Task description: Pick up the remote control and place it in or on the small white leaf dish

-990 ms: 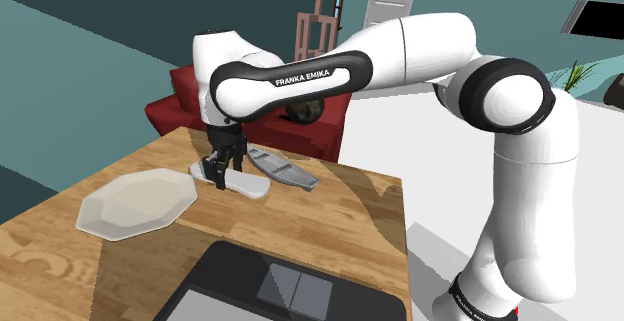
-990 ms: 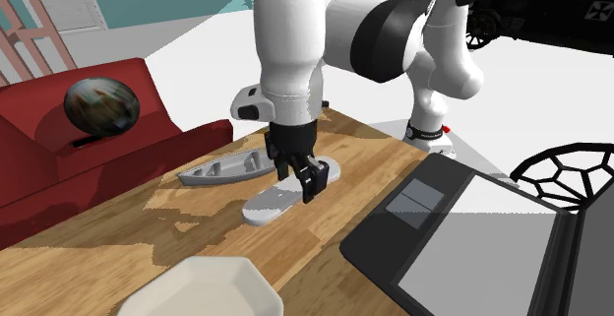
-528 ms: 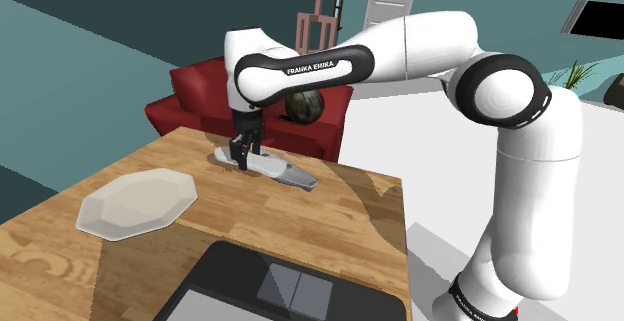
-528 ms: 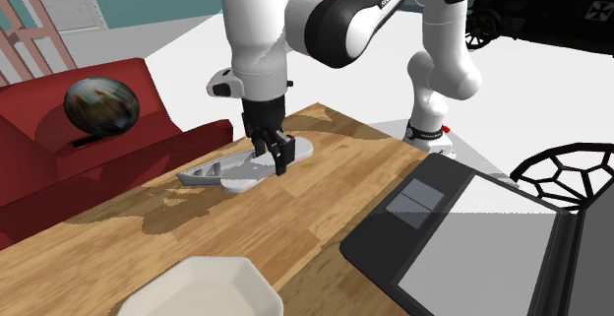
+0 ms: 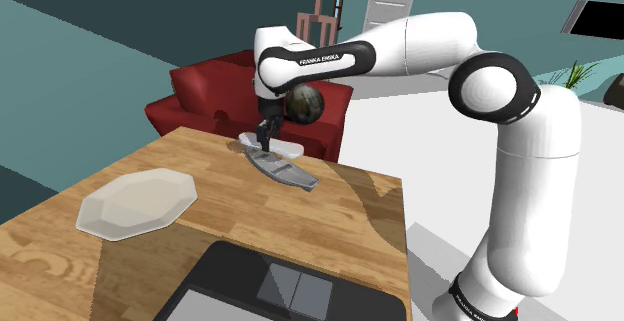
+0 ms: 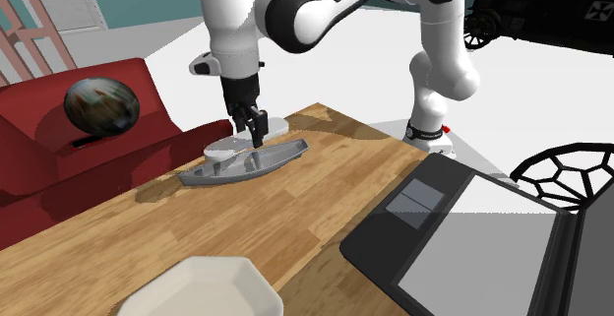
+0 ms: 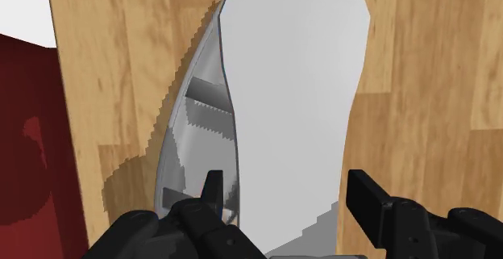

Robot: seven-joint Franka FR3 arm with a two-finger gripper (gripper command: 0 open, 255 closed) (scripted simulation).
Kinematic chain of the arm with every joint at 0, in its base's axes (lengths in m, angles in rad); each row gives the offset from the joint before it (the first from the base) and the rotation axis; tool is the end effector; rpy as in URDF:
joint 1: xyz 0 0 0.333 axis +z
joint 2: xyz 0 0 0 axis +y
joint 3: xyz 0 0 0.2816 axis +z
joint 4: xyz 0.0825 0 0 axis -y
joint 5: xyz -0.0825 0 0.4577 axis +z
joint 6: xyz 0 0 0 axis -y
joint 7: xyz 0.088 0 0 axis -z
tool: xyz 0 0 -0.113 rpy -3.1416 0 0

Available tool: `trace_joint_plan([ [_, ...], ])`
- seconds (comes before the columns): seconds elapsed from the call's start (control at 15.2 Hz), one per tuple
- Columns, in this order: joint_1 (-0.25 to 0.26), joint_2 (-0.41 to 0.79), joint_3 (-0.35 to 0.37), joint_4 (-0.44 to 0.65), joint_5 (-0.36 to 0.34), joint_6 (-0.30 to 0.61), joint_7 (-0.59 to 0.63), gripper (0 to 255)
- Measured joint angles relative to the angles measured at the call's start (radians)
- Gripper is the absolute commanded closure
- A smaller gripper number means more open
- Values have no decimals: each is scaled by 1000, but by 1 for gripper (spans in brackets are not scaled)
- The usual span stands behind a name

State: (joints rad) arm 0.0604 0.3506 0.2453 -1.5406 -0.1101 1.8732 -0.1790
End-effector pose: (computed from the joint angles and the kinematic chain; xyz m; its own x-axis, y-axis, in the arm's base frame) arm 0.6939 0.1932 0.3952 0.8757 0.4827 -0.0109 0.4828 -0.8755 0.0197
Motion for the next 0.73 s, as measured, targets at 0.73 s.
trace_joint_plan([
  [0.73, -43, 40, -24, -33, -3, 75, -61, 255],
])
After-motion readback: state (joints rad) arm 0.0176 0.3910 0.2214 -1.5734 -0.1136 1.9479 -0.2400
